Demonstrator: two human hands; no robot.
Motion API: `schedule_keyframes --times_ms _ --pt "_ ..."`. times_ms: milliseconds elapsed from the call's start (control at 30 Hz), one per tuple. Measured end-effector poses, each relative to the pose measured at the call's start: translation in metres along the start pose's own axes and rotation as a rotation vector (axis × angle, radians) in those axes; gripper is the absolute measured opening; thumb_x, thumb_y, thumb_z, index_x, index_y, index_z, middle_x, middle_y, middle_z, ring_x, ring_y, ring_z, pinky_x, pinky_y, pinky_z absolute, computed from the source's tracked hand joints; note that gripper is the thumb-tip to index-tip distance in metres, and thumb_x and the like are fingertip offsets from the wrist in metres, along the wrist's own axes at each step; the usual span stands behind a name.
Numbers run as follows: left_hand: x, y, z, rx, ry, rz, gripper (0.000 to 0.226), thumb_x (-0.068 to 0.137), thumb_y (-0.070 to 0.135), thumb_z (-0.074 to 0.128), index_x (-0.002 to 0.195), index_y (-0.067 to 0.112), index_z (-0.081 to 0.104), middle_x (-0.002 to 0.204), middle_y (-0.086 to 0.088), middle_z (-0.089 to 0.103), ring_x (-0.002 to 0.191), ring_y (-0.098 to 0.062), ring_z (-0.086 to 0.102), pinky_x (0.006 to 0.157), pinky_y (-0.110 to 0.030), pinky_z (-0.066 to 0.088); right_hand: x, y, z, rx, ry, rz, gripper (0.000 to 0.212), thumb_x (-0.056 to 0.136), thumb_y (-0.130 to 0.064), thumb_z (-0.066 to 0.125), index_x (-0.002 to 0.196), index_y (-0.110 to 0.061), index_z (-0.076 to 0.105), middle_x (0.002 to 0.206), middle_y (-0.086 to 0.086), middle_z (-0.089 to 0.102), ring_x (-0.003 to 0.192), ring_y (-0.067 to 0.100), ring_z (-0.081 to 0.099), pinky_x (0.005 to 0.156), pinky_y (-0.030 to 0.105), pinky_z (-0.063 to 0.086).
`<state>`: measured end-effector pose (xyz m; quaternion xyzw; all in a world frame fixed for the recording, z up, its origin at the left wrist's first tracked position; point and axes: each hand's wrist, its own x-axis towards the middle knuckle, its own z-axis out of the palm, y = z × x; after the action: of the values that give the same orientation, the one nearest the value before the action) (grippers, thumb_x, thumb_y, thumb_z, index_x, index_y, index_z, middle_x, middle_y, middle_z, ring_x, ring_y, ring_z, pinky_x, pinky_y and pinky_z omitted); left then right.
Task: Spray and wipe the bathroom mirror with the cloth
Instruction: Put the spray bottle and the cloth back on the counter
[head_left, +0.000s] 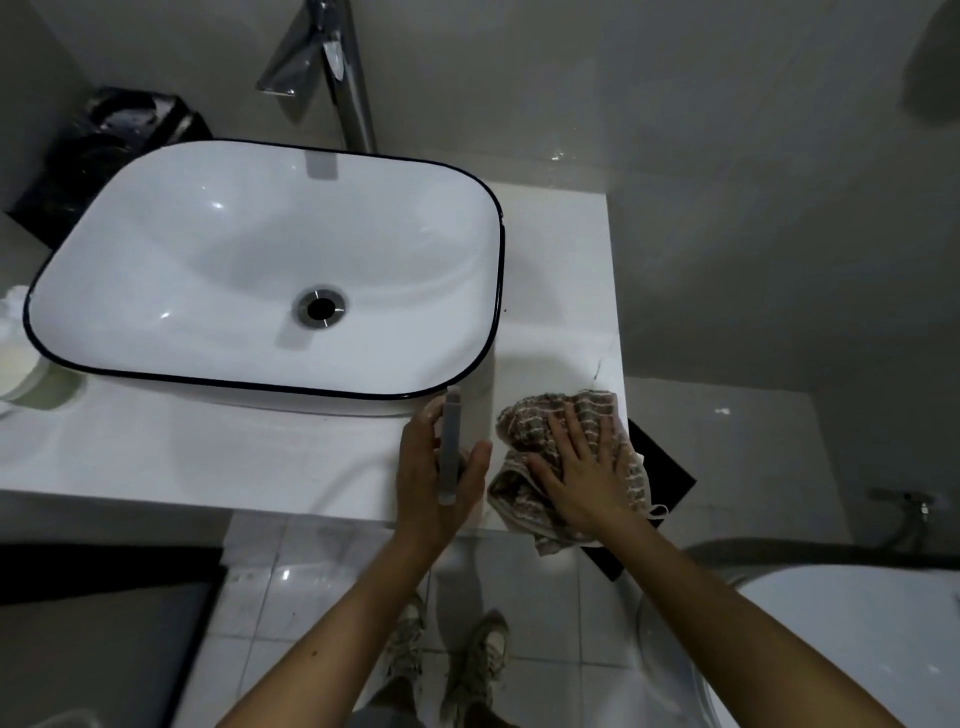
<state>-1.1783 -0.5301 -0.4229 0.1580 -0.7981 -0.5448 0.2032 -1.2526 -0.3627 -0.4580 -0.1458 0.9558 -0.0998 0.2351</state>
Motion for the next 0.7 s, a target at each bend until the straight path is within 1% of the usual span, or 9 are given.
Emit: schedule_keyframes --times_ms 100,167,267,333,400,467,533,600,700 --pt "-0.007 0.001 -0.007 -0.016 0.013 0.045 0.057 0.074 0.036 0.063 0.123 0.036 0.034 0.112 -0.016 0.053 0.08 -0.002 0.061 0.07 -0.006 0.044 -0.003 0.004 -0.001 0.032 0.024 -0.028 0.065 0.091 -0.061 0.02 0.145 -0.036 -0.006 0.154 -0.01 -0.017 0.137 0.026 -0.028 0.109 0.048 -0.018" --pt "-0.025 -0.002 -0.009 0.056 0.108 0.065 0.058 0.074 0.034 0.063 0.122 0.029 0.033 0.124 -0.013 0.042 0.105 -0.009 0.05 0.083 -0.011 0.044 -0.006 0.006 -0.002 0.067 0.074 -0.052 0.073 0.083 -0.071 0.007 0.146 -0.034 0.002 0.155 -0.01 -0.011 0.138 0.025 -0.026 0.11 0.046 -0.018" --pt "-0.07 0.002 0.0 0.037 0.245 -0.09 0.039 0.073 0.033 0.057 0.104 0.03 0.033 0.11 -0.007 0.038 0.091 0.007 0.041 0.075 -0.019 0.039 -0.011 0.014 -0.007 0.081 0.146 -0.066 0.095 0.066 -0.078 -0.012 0.146 -0.031 0.011 0.155 -0.01 -0.004 0.14 0.021 -0.02 0.112 0.042 -0.013" --pt "-0.09 0.015 0.016 -0.011 0.122 -0.195 0.021 0.076 0.03 0.053 0.091 0.029 0.039 0.094 0.0 0.046 0.086 0.004 0.046 0.071 -0.023 0.038 -0.01 0.019 -0.013 0.081 0.161 -0.07 0.082 0.075 -0.069 -0.004 0.146 -0.03 0.013 0.156 -0.008 0.001 0.141 0.02 -0.015 0.113 0.042 -0.008" --pt "-0.087 0.027 0.034 -0.05 -0.112 -0.213 0.009 0.079 0.028 0.049 0.085 0.034 0.047 0.088 0.003 0.054 0.084 -0.003 0.054 0.071 -0.021 0.044 -0.003 0.024 -0.021 0.076 0.16 -0.067 0.063 0.091 -0.057 0.012 0.146 -0.027 0.015 0.156 -0.005 0.003 0.142 0.021 -0.011 0.114 0.042 -0.005" --pt "-0.061 0.033 0.055 -0.033 -0.222 -0.213 0.015 0.083 0.02 0.046 0.094 0.03 0.052 0.096 0.0 0.058 0.089 -0.005 0.056 0.077 -0.019 0.047 0.009 0.031 -0.028 0.072 0.177 -0.06 0.052 0.098 -0.04 0.028 0.146 -0.022 0.017 0.156 -0.001 0.005 0.143 0.024 -0.006 0.114 0.042 -0.001" --pt "-0.028 0.029 0.079 0.055 -0.19 -0.291 0.028 0.089 0.016 0.045 0.117 0.019 0.05 0.12 -0.007 0.054 0.109 -0.014 0.053 0.094 -0.034 0.047 0.021 0.038 -0.034 0.073 0.184 -0.063 0.052 0.098 -0.033 0.032 0.146 -0.018 0.016 0.156 0.002 0.007 0.143 0.027 0.001 0.116 0.04 0.003" --pt "0.0 0.023 0.096 0.226 -0.171 -0.416 0.044 0.093 0.017 0.042 0.137 0.013 0.034 0.143 -0.014 0.038 0.133 -0.028 0.036 0.111 -0.043 0.031 0.03 0.04 -0.037 0.125 0.109 -0.048 0.055 0.099 -0.031 0.032 0.147 -0.018 0.011 0.156 0.004 0.006 0.142 0.025 0.006 0.114 0.035 0.007" --pt "0.021 0.016 0.107 0.444 -0.291 -0.548 0.051 0.095 0.021 0.037 0.144 0.017 0.023 0.152 -0.017 0.022 0.138 -0.037 0.022 0.112 -0.047 0.022 0.032 0.038 -0.037 0.12 0.067 -0.02 0.054 0.099 -0.03 0.034 0.147 -0.018 0.012 0.155 0.004 0.013 0.137 0.029 0.019 0.11 0.035 0.02"
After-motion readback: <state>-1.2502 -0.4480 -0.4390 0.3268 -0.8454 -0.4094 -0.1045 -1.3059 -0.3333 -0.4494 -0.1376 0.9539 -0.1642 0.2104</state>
